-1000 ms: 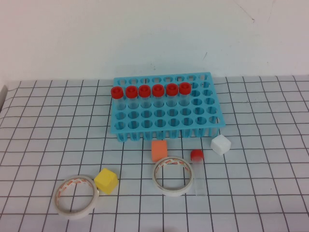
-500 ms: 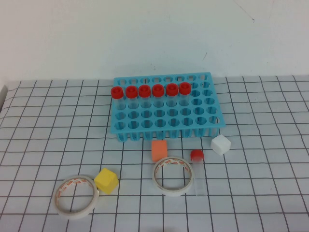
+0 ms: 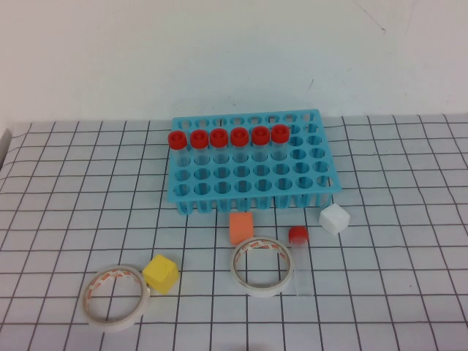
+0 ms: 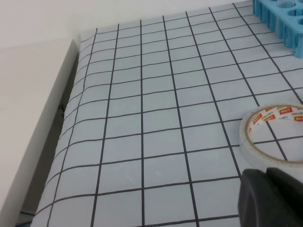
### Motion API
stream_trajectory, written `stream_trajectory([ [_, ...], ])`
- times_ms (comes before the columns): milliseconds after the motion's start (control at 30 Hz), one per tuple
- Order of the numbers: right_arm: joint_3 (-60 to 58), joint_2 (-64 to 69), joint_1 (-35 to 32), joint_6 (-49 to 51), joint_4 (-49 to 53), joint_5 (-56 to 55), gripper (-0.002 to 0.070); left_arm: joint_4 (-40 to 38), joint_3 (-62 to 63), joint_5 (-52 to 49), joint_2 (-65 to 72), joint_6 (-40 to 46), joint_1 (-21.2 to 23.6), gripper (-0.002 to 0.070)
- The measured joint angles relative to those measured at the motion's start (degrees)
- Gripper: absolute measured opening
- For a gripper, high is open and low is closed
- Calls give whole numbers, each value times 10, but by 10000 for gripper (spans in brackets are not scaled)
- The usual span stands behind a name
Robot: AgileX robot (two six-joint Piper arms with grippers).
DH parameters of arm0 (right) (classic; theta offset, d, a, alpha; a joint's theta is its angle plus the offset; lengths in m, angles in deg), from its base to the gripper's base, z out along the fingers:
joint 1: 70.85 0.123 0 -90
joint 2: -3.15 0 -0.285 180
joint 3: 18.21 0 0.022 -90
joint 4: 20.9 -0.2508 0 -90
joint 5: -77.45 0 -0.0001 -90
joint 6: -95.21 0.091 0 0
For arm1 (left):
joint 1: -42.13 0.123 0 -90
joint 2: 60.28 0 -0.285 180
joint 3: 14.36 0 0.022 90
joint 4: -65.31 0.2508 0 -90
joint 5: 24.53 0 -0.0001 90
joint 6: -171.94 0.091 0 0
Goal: Place the test tubes
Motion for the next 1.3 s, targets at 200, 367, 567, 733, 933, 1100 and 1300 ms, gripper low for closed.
stream_trajectory([
  [200,0,0,0,0,0,0,-1,0,0,0,0,0,0,-3],
  [367,0,0,0,0,0,0,-1,0,0,0,0,0,0,-3],
  [567,0,0,0,0,0,0,-1,1,0,0,0,0,0,-3],
  [733,0,0,0,0,0,0,-1,1,0,0,0,0,0,-3],
  [933,0,0,0,0,-3,-3,-1,34,0,0,0,0,0,-3],
  [1100,0,0,0,0,-69,-5,-1,17,0,8,0,-21,0,-3],
  [1300,-2,0,0,0,-266,-5,-1,-372,-1,39,0,-176,0,-3],
])
